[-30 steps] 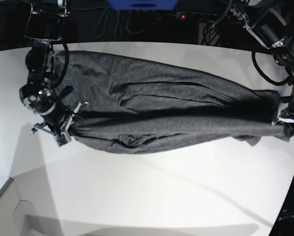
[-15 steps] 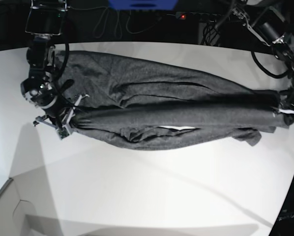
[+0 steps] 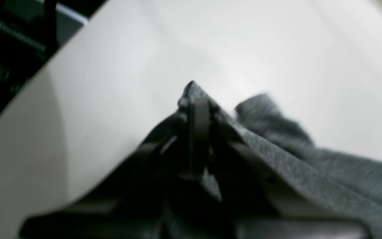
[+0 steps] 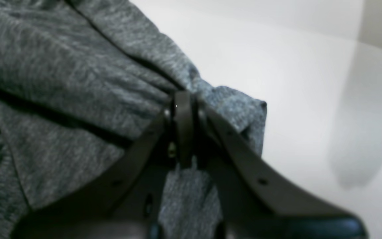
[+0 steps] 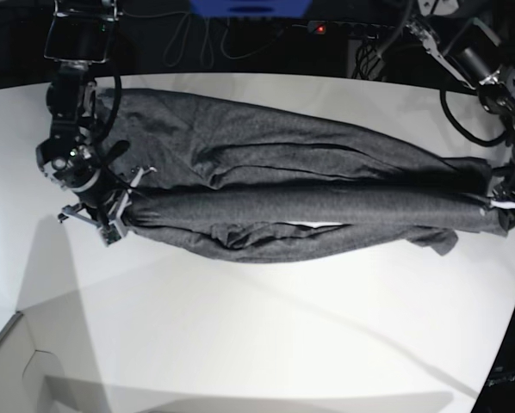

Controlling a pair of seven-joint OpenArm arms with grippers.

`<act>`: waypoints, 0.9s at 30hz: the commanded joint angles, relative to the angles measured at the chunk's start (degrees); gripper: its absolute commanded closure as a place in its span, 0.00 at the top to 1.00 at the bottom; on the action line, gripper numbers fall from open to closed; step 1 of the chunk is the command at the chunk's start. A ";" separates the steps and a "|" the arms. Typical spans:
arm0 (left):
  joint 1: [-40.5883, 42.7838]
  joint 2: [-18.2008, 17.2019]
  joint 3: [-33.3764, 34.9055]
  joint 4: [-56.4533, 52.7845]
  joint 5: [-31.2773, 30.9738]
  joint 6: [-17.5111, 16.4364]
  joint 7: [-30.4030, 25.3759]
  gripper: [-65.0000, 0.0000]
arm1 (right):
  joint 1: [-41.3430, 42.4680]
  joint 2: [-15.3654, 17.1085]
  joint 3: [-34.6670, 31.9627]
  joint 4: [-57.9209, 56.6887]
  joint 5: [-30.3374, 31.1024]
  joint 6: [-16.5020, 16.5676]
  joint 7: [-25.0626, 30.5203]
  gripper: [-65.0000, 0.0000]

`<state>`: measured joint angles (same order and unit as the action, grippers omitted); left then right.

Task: Layout the t-shirt on the table in an organized manner, then fold the t-shirt properly
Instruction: 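Lift the held shirt edge with both grippers and fold it over the shirt, then lower the folded edge onto the shirt and release with the left gripper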

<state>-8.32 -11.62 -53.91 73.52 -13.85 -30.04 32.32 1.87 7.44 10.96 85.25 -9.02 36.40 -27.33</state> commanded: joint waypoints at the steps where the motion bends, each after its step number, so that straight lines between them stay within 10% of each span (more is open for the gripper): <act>1: -0.69 -1.26 -0.11 1.17 -0.88 -0.16 -1.50 0.00 | 0.99 0.51 0.16 1.21 0.36 0.04 1.27 0.00; 27: -0.78 -1.35 -0.20 1.08 -0.88 -0.16 -1.50 0.00 | -11.76 2.36 0.51 19.67 0.27 3.60 0.83 0.00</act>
<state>-8.25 -11.70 -54.00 73.28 -13.80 -30.04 32.40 -10.15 9.21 11.25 103.79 -9.04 40.25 -27.62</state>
